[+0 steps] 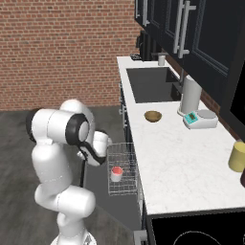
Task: Pick up the cup and bowl from the counter, place them in the dishwasher, and close the dishwasher door.
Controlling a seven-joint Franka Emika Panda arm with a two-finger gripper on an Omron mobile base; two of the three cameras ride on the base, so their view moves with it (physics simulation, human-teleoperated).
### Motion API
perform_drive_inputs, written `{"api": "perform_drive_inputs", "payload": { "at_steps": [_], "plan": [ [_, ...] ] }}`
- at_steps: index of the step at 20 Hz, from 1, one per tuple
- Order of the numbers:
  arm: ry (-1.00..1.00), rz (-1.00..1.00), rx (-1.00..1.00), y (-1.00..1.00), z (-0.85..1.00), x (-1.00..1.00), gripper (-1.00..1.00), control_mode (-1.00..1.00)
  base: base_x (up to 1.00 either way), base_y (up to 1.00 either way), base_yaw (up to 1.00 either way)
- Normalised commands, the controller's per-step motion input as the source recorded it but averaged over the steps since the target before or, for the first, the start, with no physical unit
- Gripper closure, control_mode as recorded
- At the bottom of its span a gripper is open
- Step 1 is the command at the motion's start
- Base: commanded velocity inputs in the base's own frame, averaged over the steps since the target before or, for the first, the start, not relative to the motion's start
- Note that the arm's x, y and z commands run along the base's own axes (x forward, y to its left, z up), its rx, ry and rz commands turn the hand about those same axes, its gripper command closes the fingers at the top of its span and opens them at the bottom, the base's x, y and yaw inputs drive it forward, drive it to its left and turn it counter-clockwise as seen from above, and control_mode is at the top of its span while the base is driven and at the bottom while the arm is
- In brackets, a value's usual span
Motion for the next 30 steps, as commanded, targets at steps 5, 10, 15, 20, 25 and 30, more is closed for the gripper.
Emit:
{"api": "perform_drive_inputs", "payload": {
  "at_steps": [5,10,15,20,25,30],
  "plan": [
    [0.00,0.00,0.00,0.14,1.00,0.07,-1.00,-1.00,0.00,0.00,0.00],
    [0.03,0.00,0.00,0.00,1.00,0.21,-1.00,-1.00,0.00,0.00,0.00],
    [0.07,0.00,0.00,-0.02,1.00,0.31,-1.00,-1.00,0.00,0.00,0.00],
    [0.11,-0.05,0.00,-0.24,1.00,0.34,-1.00,-1.00,0.00,0.00,0.00],
    [0.17,-0.10,0.00,-0.49,0.89,0.57,-1.00,-1.00,0.00,0.00,0.00],
    [0.16,-0.05,-0.08,-0.83,-0.01,0.58,-1.00,-1.00,0.00,0.00,0.00]
  ]
}}
